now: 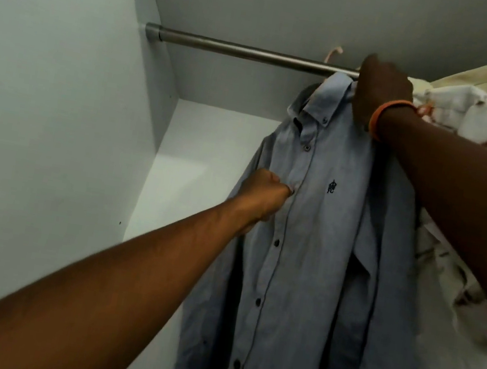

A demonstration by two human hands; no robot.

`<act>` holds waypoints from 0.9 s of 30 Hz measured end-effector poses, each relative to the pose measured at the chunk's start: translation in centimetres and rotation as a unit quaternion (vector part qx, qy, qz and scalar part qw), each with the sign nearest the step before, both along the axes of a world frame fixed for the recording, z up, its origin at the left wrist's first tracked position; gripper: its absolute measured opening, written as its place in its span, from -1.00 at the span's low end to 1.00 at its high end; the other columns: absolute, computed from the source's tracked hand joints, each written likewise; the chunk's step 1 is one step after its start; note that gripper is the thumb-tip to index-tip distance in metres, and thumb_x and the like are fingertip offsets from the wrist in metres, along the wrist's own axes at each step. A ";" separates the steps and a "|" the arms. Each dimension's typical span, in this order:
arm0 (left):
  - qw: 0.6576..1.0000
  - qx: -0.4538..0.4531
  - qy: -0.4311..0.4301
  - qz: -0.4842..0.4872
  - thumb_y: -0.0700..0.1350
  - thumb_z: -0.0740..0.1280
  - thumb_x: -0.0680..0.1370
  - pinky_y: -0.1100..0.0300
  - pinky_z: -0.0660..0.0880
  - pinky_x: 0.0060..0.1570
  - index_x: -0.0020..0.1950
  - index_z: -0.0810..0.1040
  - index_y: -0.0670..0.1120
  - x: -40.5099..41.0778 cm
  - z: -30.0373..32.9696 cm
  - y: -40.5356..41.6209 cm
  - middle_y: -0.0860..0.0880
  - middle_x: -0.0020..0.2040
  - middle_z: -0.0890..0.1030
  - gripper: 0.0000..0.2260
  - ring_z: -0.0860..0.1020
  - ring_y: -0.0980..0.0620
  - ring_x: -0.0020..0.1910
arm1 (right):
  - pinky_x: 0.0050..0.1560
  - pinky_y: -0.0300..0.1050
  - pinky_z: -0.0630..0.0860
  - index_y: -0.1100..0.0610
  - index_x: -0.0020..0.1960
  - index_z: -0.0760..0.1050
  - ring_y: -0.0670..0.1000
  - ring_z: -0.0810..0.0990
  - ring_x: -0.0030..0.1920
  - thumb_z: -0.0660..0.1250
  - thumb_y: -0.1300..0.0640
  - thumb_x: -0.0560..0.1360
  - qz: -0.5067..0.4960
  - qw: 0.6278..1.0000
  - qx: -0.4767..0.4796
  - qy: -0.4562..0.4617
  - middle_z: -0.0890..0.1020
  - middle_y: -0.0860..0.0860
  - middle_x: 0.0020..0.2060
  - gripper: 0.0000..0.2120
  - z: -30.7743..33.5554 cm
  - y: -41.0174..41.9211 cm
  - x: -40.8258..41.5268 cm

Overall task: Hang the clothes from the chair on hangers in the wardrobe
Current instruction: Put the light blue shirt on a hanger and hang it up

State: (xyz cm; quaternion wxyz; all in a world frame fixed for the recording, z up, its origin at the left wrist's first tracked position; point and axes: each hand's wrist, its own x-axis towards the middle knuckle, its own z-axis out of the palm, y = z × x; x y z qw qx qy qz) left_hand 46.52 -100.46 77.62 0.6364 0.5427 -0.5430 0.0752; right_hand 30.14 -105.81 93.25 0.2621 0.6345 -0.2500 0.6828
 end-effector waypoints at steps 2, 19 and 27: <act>1.000 0.004 0.000 -0.001 -0.20 0.33 0.57 -0.02 0.57 -0.07 -0.27 0.37 -0.02 0.0 0.0 0.2 -0.12 -0.16 0.51 -0.74 0.52 -0.08 -0.17 | 0.22 0.19 0.42 0.35 0.26 0.44 0.39 0.48 0.26 0.26 0.24 0.57 0.009 1.000 0.027 0.004 0.51 0.37 0.24 -0.70 -0.4 -0.1 -0.3; 0.996 -0.015 0.015 0.084 -0.24 0.29 0.57 0.04 0.56 -0.07 -0.19 0.43 -0.02 -10.1 -5.8 6.0 -0.07 -0.12 0.52 -0.82 0.52 -0.02 -0.14 | 0.14 0.21 0.47 0.18 0.45 0.28 0.36 0.46 0.27 0.25 0.20 0.54 0.020 0.999 0.029 0.026 0.36 0.28 0.38 -0.51 -10.6 4.0 -6.0; 0.975 0.007 0.131 0.180 -0.17 0.32 0.59 0.12 0.60 -0.08 0.06 0.56 -0.05 -16.9 -17.7 13.4 -0.04 -0.01 0.61 -0.93 0.58 0.02 -0.08 | 0.06 0.19 0.46 0.05 0.07 0.59 0.28 0.46 0.16 0.36 0.32 0.39 0.243 0.969 0.025 -0.033 0.46 0.16 0.19 -0.69 -30.8 9.5 -9.5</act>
